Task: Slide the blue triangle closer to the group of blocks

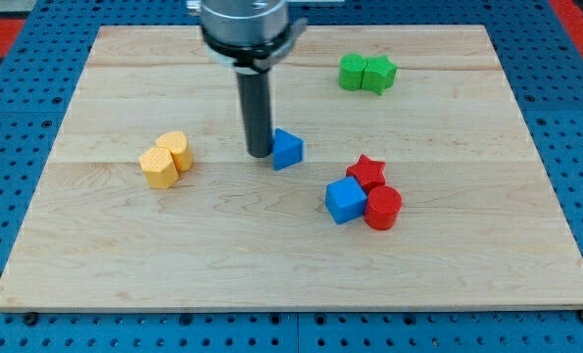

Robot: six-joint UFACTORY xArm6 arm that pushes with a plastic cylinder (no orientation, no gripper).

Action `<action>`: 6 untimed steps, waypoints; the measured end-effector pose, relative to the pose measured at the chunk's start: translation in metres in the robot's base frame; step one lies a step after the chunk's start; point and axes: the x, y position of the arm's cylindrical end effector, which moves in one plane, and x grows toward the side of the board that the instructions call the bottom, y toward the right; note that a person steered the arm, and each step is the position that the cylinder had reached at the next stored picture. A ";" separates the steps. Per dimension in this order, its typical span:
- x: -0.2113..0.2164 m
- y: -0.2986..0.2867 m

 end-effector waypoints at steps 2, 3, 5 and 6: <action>-0.009 0.034; -0.035 0.036; -0.037 0.106; -0.026 0.097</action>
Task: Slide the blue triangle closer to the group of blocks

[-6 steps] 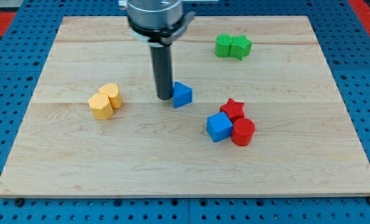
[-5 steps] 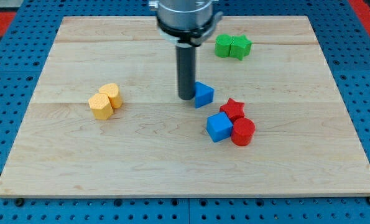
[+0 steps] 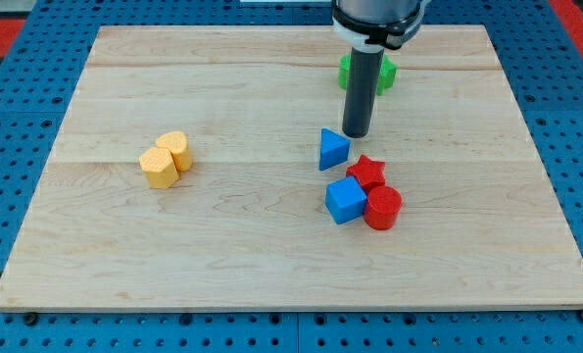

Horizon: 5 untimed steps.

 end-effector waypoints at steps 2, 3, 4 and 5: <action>0.005 -0.047; 0.003 -0.057; 0.008 -0.058; 0.020 -0.045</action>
